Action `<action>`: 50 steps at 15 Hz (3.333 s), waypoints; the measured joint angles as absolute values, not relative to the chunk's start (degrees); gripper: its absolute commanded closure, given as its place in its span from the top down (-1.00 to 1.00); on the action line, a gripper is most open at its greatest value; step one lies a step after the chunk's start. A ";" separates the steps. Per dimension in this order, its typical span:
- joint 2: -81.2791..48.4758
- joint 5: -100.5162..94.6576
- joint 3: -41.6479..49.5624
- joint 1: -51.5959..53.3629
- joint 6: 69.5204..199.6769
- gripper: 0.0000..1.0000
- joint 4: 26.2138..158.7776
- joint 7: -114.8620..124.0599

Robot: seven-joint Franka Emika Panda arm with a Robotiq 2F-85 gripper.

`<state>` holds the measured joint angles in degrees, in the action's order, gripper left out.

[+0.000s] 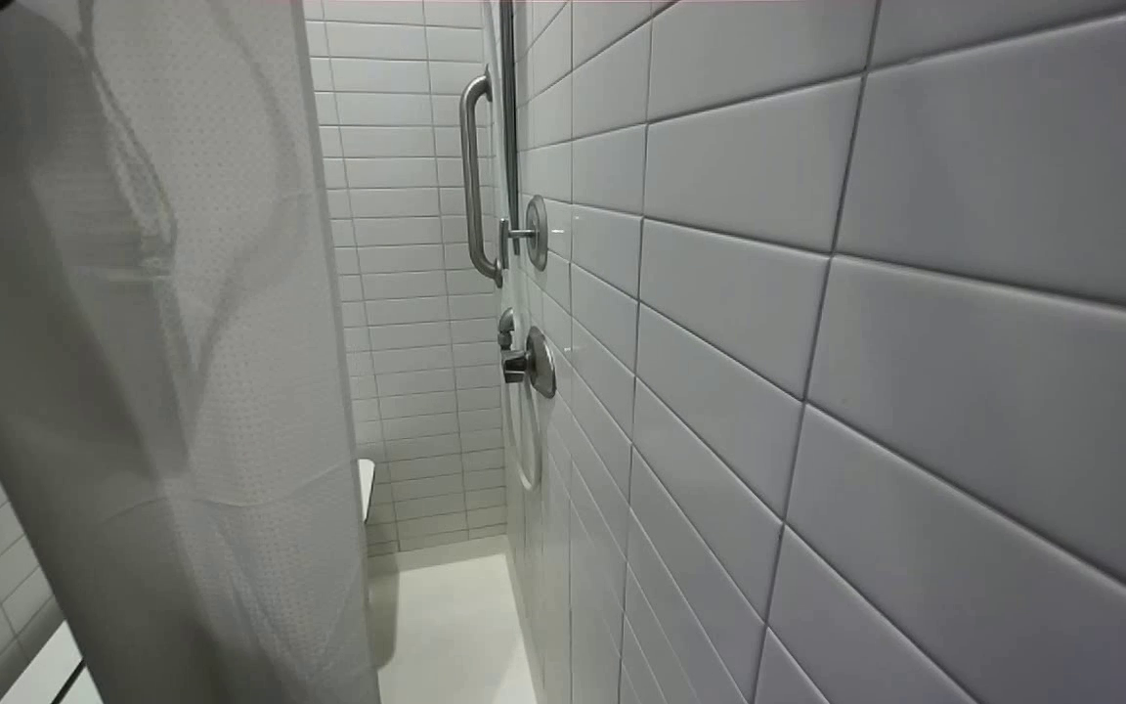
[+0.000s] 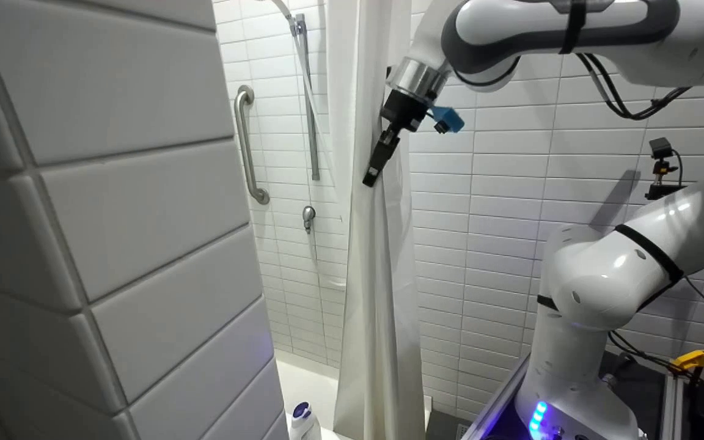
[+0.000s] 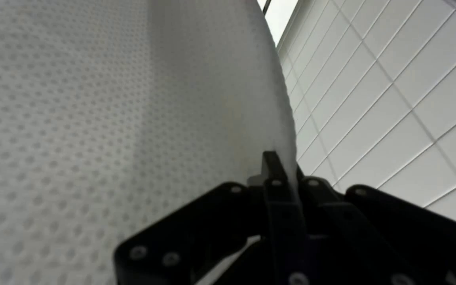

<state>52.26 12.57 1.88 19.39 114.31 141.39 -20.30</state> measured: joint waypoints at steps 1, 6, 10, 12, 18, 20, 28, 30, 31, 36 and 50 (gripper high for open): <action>53.28 13.14 0.67 20.63 112.97 -0.99 141.65 -20.43; 56.99 17.65 -3.39 26.86 107.03 -0.99 141.99 -21.41; 59.56 20.72 -5.16 31.21 102.04 -0.95 141.57 -23.11; 59.90 20.77 -5.19 31.65 101.50 -0.43 141.57 -23.43; 62.86 12.98 1.10 21.05 98.88 0.33 140.83 -22.19; 65.06 9.91 5.26 16.41 97.80 0.61 139.32 -22.20; 70.62 4.77 9.63 6.12 108.98 1.00 137.29 -21.55; 70.19 4.70 11.13 6.48 114.24 1.00 138.75 -22.01; 69.76 4.77 12.08 7.13 116.36 1.00 139.67 -22.46; 66.47 7.64 17.52 13.31 123.76 1.00 143.54 -25.13; 60.61 20.24 20.14 27.07 128.54 -0.29 142.62 -32.87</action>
<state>60.61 20.24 20.14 27.07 128.54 142.62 -32.87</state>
